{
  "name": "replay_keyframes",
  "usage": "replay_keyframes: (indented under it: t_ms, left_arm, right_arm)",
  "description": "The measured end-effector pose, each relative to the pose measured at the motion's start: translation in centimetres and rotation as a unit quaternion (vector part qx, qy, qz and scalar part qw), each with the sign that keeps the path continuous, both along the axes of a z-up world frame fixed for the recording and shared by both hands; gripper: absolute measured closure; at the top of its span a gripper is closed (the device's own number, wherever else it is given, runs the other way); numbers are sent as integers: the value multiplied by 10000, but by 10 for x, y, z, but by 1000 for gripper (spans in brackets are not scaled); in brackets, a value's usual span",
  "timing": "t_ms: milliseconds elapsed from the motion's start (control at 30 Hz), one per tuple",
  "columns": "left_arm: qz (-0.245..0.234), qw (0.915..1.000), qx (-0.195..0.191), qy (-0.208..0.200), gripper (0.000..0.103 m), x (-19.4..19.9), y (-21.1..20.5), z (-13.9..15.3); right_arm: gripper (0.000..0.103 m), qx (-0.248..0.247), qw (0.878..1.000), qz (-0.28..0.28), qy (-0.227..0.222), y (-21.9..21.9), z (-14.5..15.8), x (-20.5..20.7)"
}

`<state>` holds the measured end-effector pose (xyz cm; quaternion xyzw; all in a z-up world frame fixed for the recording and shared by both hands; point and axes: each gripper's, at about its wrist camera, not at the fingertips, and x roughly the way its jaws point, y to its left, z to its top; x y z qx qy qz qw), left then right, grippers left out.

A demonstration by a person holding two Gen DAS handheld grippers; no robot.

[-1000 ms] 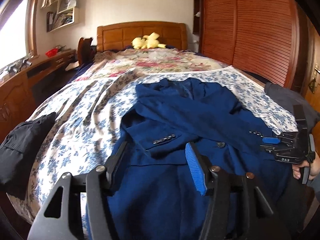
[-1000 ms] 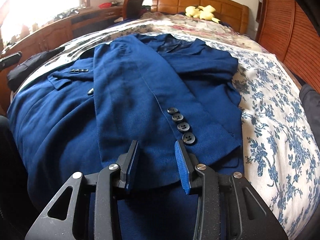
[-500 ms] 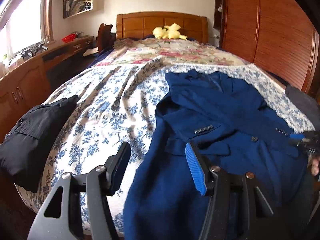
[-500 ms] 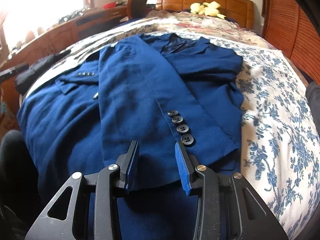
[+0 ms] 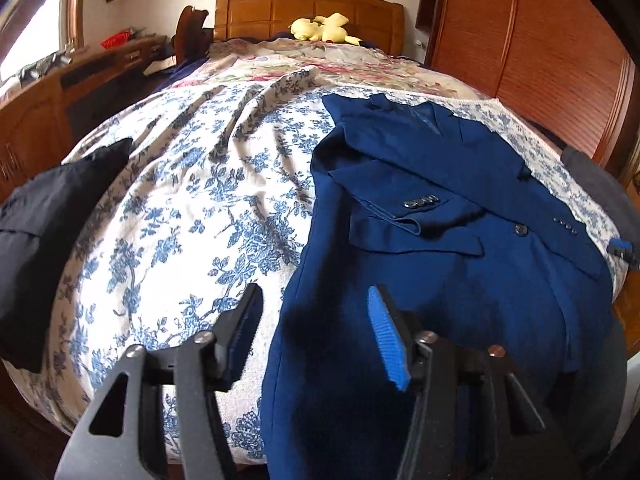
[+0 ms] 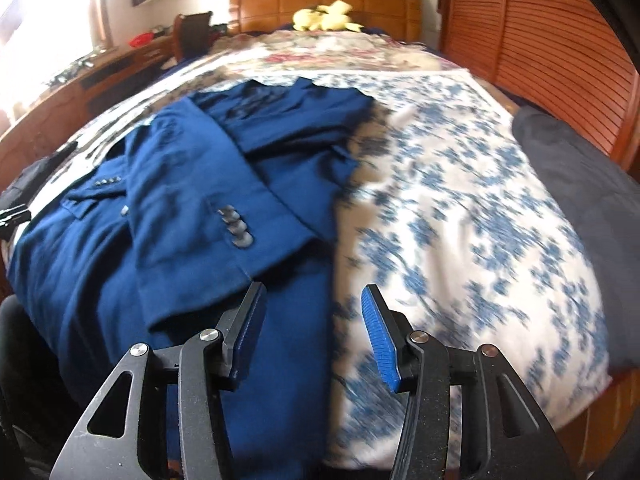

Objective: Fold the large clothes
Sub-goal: 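Move the left tool to the jacket hem and grasp it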

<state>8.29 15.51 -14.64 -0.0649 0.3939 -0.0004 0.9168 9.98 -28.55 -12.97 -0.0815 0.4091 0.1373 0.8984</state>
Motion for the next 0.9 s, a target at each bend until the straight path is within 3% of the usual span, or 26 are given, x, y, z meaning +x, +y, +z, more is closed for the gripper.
replay_keyframes:
  t_ms: [200,533,600,667,767,900]
  left_arm:
    - [-50,9998,27,192,64,0,-1,-9]
    - [3,9991,196,386,64,0,-6,-17]
    - [37,9991,165,397,64,-1,-5,-18]
    - [58,9990,170,399,64,-4,-6,-18]
    - [-4,9990,238,368,64,-12,-10,-18]
    - [-43,9992,185,352,64,-18,-8,-18]
  right_arm:
    - [53,-76,9998,74,144,-14,-3,-19]
    - [51,165,9977,471,454,-9,-29,-20]
    - [56,278,9969,559,484,-8,-29,-21]
    - [71,406,9953,700,529,-5,-28,-24]
    - [79,600,9934,834,501,-2,-25,-30]
    - [79,804,9929,744,470,-4,-23,-33]
